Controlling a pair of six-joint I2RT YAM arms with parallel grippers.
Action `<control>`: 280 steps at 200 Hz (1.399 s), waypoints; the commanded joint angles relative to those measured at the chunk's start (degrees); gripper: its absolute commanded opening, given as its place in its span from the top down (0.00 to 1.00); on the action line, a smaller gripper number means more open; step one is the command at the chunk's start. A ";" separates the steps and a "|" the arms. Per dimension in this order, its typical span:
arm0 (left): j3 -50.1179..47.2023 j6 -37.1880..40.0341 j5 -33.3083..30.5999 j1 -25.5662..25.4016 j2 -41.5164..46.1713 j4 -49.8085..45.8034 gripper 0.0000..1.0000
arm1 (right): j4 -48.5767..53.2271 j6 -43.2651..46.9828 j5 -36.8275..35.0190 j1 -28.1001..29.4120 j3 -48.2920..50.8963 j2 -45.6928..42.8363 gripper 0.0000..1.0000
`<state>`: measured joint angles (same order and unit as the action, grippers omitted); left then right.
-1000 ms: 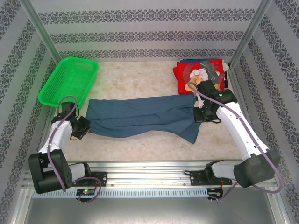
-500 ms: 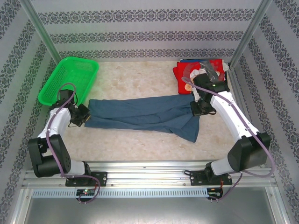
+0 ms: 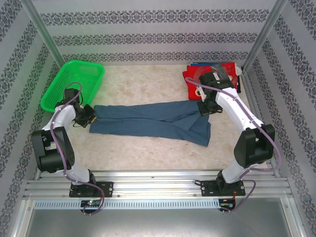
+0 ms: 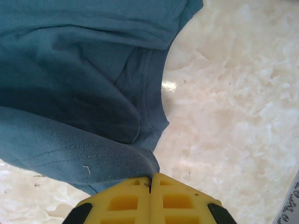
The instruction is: Fold and stack the t-shirts
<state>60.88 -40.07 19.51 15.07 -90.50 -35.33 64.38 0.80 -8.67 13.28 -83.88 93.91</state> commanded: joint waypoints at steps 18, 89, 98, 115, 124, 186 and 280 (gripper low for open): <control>2.48 2.87 -0.52 -0.30 -2.95 0.95 1.00 | -0.57 2.49 -4.27 1.05 -3.43 3.30 1.00; 5.03 4.78 -1.26 -0.30 -6.65 0.81 1.00 | -1.98 3.72 -6.48 2.57 -5.54 7.45 1.00; 5.60 4.99 -1.30 -0.30 -7.11 0.74 1.00 | -2.06 3.87 -6.91 2.75 -5.82 8.03 1.00; 6.70 5.42 -1.27 -0.37 -8.13 0.53 1.00 | -2.07 4.10 -8.03 3.10 -6.50 9.04 1.00; 7.25 5.61 -1.14 -0.30 -8.67 0.46 1.00 | -2.13 4.21 -8.51 3.22 -6.89 9.36 1.00; 9.11 6.76 -1.06 -0.30 -10.88 0.13 1.00 | -3.46 5.40 -7.53 4.70 -10.63 10.88 1.00; 8.59 6.95 -0.96 -0.31 -12.23 0.83 1.00 | -4.07 9.04 -9.22 7.28 -16.67 15.72 1.00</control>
<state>68.82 -34.65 19.29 15.00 -101.67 -35.09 60.36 8.12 -15.77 19.94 -97.56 108.27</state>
